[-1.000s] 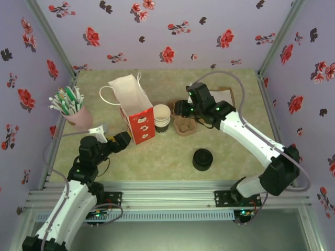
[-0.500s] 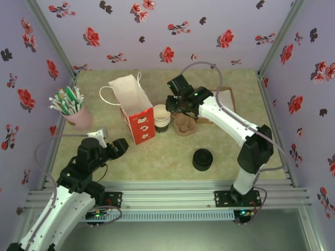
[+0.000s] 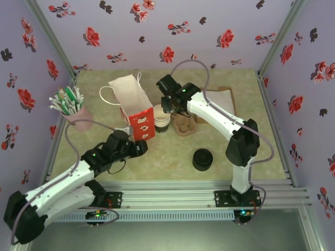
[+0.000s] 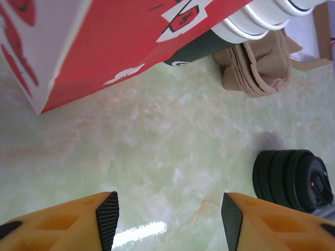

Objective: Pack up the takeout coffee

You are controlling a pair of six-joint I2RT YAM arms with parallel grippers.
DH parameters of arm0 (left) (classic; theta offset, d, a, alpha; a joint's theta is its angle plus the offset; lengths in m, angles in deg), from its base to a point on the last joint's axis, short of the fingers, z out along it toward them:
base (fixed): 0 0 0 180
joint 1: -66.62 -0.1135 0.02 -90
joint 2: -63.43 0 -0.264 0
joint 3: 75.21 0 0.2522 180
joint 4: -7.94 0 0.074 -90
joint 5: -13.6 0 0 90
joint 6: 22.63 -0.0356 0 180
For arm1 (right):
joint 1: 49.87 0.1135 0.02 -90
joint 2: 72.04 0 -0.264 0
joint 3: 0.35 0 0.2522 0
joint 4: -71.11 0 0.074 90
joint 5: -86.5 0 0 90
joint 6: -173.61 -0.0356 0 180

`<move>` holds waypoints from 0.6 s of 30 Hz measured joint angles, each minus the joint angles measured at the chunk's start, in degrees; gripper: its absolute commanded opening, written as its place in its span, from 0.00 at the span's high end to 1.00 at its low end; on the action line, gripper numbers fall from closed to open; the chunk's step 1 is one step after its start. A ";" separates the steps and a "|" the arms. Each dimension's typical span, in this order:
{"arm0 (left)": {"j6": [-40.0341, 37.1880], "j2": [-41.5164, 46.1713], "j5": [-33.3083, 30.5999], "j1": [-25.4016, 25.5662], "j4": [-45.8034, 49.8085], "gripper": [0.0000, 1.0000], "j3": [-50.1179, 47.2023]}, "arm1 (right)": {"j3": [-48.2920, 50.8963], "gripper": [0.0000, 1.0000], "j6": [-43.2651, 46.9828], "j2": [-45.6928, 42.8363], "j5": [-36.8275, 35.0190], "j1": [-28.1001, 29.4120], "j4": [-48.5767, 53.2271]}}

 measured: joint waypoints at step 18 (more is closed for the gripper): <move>-1.22 -5.38 -8.11 -1.75 -2.03 0.44 4.31 | -0.09 0.74 0.61 1.05 -0.31 0.44 1.92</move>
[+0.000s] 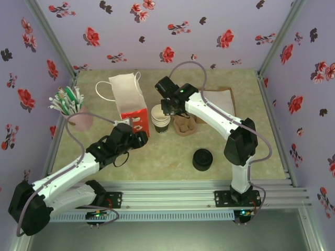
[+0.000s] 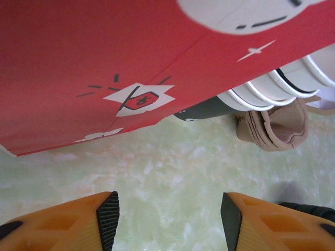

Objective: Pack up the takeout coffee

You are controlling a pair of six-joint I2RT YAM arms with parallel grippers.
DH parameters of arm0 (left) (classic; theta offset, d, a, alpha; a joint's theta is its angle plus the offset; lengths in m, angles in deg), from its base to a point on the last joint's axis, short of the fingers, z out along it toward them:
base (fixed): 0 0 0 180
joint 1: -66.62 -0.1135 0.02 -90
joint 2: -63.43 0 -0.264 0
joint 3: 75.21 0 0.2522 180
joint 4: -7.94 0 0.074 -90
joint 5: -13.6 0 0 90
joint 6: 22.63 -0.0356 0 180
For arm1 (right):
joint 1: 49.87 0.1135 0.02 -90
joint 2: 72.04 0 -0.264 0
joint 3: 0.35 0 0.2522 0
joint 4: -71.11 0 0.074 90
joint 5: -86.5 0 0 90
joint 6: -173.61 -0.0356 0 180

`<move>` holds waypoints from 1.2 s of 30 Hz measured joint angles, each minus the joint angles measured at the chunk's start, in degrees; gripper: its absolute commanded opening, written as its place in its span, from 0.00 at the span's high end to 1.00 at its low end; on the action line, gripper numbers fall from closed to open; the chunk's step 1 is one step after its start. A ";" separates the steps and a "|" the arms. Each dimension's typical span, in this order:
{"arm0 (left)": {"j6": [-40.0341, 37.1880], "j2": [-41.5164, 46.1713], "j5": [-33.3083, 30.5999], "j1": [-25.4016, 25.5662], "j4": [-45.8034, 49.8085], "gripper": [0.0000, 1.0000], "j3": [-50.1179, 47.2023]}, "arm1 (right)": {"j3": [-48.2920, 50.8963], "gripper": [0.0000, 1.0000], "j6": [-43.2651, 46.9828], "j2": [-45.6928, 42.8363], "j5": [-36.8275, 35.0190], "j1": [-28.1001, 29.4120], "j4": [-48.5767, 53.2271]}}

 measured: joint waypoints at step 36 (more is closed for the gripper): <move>-0.35 9.16 -0.24 3.74 7.45 0.12 2.29 | -1.90 0.94 1.29 2.56 0.85 0.00 0.17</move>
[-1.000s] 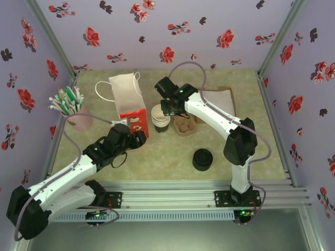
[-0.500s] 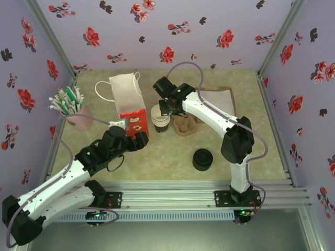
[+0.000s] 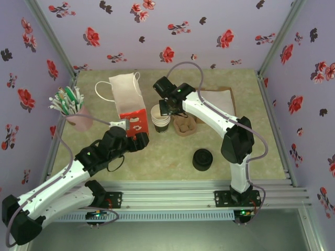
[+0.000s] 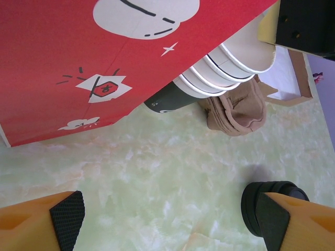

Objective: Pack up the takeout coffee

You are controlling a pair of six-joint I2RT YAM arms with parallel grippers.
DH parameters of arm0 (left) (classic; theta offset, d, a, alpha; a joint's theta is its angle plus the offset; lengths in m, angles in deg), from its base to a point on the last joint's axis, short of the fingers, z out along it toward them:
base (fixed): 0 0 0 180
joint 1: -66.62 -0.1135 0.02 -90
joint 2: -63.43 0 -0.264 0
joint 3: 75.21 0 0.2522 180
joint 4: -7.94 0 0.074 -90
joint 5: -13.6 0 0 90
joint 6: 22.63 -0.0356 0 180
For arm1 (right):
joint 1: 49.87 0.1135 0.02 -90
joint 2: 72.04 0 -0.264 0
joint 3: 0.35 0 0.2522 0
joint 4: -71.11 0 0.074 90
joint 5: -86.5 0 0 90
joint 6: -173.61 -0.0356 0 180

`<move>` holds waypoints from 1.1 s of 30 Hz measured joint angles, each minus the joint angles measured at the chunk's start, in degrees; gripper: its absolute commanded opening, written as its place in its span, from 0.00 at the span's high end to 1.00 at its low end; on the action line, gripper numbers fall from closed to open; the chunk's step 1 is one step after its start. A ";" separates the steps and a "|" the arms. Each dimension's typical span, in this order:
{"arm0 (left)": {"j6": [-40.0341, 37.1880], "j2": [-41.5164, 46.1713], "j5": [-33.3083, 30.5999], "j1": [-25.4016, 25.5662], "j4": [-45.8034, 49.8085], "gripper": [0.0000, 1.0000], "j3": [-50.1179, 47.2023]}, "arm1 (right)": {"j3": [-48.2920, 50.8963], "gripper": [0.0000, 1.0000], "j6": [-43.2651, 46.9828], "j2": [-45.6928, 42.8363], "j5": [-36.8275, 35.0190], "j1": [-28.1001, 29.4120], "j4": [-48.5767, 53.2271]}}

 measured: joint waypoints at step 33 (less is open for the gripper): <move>-1.40 4.28 -0.24 0.22 4.92 0.01 5.97 | 1.07 0.95 -0.61 -12.00 3.93 -1.05 -2.19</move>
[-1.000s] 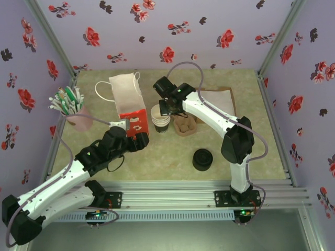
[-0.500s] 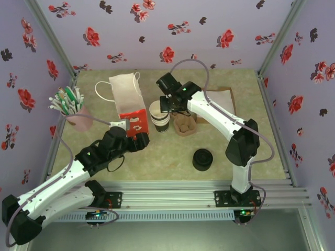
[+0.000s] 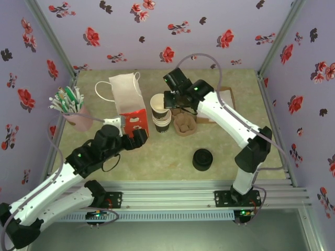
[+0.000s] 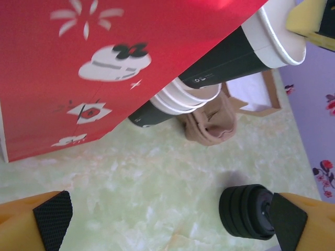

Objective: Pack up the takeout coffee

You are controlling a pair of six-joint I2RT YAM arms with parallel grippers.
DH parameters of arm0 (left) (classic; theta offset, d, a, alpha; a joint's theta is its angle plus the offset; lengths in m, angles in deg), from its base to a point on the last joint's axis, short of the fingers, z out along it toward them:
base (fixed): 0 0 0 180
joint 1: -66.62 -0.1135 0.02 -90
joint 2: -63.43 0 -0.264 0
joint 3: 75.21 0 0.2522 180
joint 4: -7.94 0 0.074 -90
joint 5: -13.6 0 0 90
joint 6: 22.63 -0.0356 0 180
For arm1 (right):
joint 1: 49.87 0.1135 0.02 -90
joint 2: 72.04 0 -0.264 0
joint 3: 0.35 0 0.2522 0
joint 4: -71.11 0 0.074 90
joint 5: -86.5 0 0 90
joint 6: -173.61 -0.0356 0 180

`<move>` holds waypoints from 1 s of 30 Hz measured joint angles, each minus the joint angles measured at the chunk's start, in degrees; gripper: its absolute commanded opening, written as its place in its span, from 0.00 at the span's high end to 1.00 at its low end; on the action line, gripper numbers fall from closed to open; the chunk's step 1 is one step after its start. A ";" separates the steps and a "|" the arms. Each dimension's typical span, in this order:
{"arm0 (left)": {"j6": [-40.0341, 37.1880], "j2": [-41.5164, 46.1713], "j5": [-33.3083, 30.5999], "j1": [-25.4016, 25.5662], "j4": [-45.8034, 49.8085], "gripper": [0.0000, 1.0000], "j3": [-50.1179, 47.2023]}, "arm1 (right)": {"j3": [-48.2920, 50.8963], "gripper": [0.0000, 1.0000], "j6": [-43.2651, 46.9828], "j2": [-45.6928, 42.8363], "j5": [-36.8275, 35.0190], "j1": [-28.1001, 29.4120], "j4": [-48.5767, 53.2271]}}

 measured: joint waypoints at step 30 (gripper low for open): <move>-1.66 4.33 13.40 0.87 1.99 0.01 3.58 | 38.29 0.92 -0.28 -33.94 6.84 1.64 -4.13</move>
